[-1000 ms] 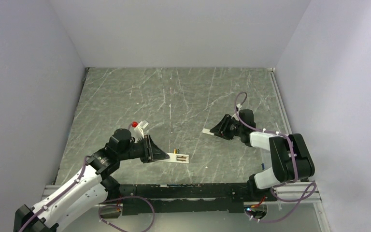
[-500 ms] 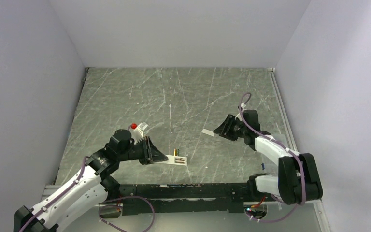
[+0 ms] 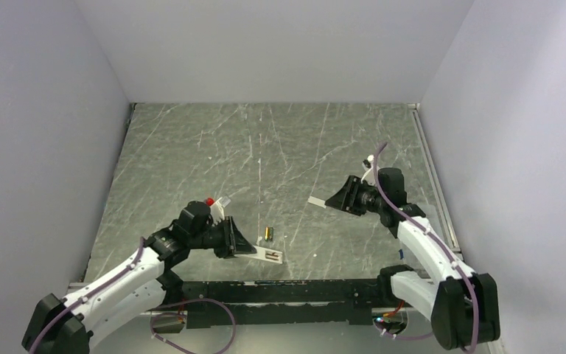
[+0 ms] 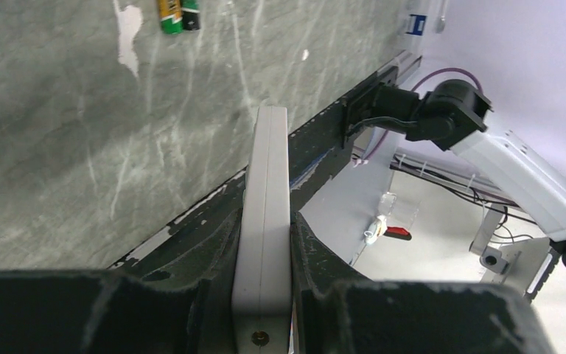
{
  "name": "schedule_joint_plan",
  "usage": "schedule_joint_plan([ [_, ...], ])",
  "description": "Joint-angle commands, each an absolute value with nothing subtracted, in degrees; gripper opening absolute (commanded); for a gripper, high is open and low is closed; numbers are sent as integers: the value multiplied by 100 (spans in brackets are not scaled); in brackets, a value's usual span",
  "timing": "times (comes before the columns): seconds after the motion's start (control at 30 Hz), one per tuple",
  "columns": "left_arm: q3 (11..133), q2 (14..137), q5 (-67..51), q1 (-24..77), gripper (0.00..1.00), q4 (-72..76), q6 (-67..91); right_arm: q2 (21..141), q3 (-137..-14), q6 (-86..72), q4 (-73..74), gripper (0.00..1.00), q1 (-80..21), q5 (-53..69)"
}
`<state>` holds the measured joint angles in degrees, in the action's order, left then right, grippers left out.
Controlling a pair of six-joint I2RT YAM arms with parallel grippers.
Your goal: Load the batteries into the remote control
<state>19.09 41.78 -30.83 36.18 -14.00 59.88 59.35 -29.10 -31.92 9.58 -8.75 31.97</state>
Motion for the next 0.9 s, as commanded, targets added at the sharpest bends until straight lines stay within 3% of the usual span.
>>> schedule_joint_plan([
  [0.0,1819,4486,-3273,3602,0,-791,6056,5447,-2907,-2970,1088,48,-895,3879],
  [0.43,1792,5449,-3300,3603,0,-456,5788,4932,-2786,-3233,1003,52,-1912,3830],
  [0.87,1820,5859,-3127,3603,33,-805,5560,5380,-2961,-3178,1033,55,-2906,2933],
])
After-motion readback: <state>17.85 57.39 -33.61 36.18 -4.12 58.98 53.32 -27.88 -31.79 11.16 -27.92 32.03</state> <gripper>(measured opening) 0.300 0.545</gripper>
